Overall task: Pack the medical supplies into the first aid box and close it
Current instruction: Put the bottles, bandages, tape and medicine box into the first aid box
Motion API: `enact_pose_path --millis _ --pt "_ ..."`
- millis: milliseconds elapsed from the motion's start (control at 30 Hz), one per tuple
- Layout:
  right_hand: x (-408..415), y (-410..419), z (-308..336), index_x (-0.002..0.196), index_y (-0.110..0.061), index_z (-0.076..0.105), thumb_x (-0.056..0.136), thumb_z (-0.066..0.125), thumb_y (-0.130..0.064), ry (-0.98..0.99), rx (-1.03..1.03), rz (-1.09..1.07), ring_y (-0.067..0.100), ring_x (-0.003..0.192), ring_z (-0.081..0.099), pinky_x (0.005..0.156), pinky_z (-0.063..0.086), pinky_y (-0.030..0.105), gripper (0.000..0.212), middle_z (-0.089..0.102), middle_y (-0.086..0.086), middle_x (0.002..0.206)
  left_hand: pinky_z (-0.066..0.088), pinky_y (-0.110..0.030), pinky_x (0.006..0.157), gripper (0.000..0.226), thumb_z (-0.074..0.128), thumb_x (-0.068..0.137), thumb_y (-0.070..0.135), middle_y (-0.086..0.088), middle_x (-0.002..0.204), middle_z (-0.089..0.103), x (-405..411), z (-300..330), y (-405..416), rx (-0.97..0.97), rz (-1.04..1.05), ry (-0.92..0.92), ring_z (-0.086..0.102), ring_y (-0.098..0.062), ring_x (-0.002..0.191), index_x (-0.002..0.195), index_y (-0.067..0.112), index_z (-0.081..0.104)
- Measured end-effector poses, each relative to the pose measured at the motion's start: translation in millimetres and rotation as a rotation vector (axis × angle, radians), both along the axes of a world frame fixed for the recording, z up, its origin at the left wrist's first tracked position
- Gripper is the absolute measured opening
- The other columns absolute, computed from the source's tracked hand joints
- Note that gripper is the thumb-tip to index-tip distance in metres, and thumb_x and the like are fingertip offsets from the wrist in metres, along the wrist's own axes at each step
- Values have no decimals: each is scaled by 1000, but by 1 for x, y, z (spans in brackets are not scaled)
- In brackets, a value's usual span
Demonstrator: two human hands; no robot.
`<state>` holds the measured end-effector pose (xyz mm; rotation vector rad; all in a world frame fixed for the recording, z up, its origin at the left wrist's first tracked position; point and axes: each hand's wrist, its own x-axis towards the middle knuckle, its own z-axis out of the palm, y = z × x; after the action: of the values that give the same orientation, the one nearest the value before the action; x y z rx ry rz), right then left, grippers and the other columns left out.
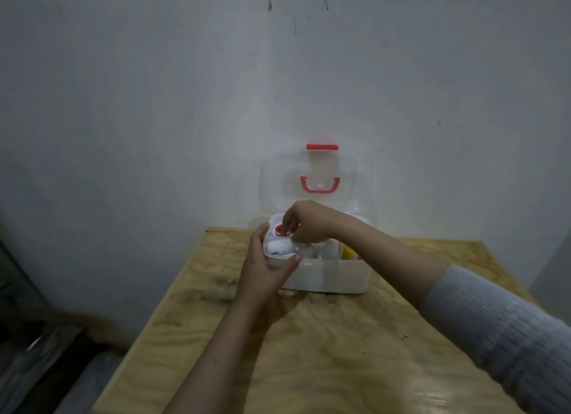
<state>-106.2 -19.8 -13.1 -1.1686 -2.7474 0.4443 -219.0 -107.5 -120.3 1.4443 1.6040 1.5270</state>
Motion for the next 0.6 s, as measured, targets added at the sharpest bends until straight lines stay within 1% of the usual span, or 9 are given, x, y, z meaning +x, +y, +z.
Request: enact_pose_path --millis 100,167,233,300,367,467,533,600 --pt "15 3 7 107 -9 67 81 67 -11 127 75 -38 14 87 61 79 53 27 27 68 9 110 51 -21 86 85 78 69 43 14 139 41 0 0 1 -1 6 12 48 -6 119 137 40 29" --pt "30 8 17 111 -8 64 81 66 -14 259 174 -93 14 86 58 81 53 31 30 66 11 110 50 -16 83 84 79 68 40 13 138 42 0 0 2 11 0 5 48 -7 121 137 39 29" --pt "46 15 29 112 -10 62 80 65 -18 381 285 -163 21 91 60 84 51 33 33 62 13 110 50 -15 83 84 79 68 39 13 139 42 -1 -1 2 24 -5 1 47 -6 122 137 39 30" --pt "58 23 38 117 -12 59 80 64 -23 441 386 -243 26 104 55 88 46 34 38 56 14 115 50 -16 83 85 79 69 40 13 140 41 -1 -1 2 20 0 9 47 -7 122 137 40 29" --pt "67 31 47 126 -13 51 81 63 -27 418 456 -342 31 119 43 93 42 39 48 49 16 126 51 -16 83 85 79 69 40 12 141 40 0 -1 2 14 6 18 47 -8 123 138 40 28" --pt "76 46 52 137 -16 38 82 61 -38 308 460 -461 34 133 29 104 35 51 64 37 14 144 51 -13 79 85 79 69 39 14 139 41 1 0 1 11 6 22 47 -6 120 138 39 28" --pt "81 53 51 141 -16 32 84 57 -45 221 430 -483 36 135 27 108 30 55 68 34 13 148 50 -9 75 85 79 70 37 14 137 41 2 1 0 11 2 20 48 -4 116 139 37 28" --pt "83 55 45 140 -16 33 86 54 -49 221 394 -480 37 132 30 106 31 54 67 37 16 144 49 -7 72 85 79 71 34 14 135 41 3 3 -1 11 3 20 50 -3 112 139 35 29"
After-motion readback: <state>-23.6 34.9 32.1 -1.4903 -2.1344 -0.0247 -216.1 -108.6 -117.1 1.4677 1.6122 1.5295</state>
